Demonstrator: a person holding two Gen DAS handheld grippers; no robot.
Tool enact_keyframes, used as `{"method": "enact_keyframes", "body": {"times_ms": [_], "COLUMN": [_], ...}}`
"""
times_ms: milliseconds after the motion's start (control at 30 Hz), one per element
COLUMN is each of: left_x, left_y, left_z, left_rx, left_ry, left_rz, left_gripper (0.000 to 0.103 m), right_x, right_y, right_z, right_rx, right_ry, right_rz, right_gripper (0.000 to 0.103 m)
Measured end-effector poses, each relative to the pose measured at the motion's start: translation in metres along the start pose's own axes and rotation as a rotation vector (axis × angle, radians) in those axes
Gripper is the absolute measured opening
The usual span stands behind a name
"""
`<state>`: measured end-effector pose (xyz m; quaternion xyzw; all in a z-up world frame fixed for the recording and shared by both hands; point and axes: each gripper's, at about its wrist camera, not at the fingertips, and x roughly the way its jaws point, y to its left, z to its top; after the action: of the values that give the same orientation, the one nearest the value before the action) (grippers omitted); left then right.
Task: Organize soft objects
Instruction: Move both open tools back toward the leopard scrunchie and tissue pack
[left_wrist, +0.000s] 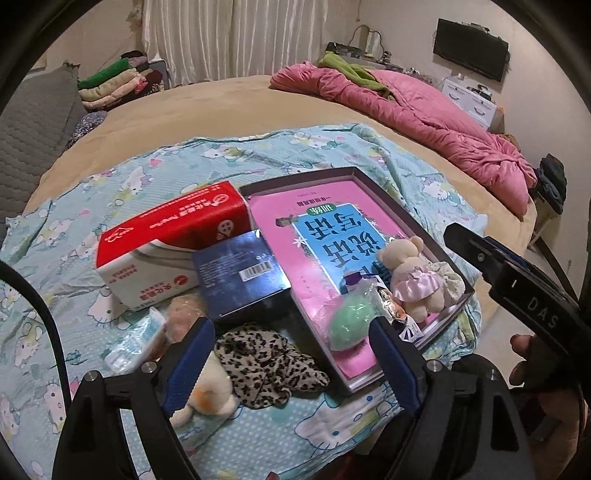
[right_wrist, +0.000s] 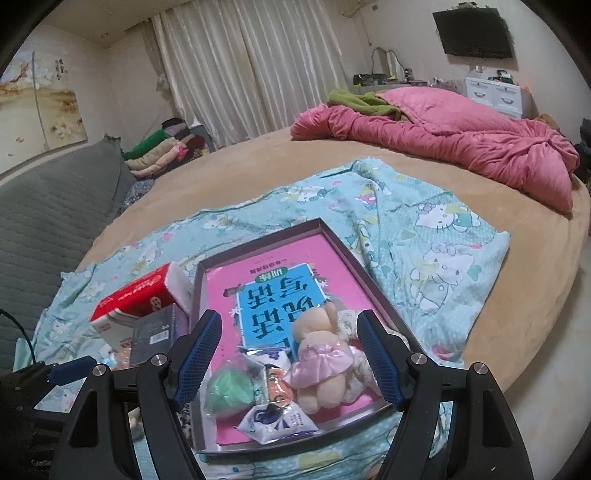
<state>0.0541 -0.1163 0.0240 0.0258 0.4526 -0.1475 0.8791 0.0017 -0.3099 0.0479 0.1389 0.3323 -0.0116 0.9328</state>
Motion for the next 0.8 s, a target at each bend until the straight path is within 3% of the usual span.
{"method": "enact_keyframes", "body": {"times_ms": [800], "left_x": [-0.046], "left_y": [0.046], "left_z": [0.003], "left_rx": [-0.081], "left_ry": [-0.066], "left_rz": [0.048], "left_gripper": [0.085], "right_x": [-0.046], "right_y": [0.069], "right_z": [0.019], "right_rx": [-0.101], "right_ry": [-0.056], "right_rz": [0.111], "right_gripper": [0.077]}}
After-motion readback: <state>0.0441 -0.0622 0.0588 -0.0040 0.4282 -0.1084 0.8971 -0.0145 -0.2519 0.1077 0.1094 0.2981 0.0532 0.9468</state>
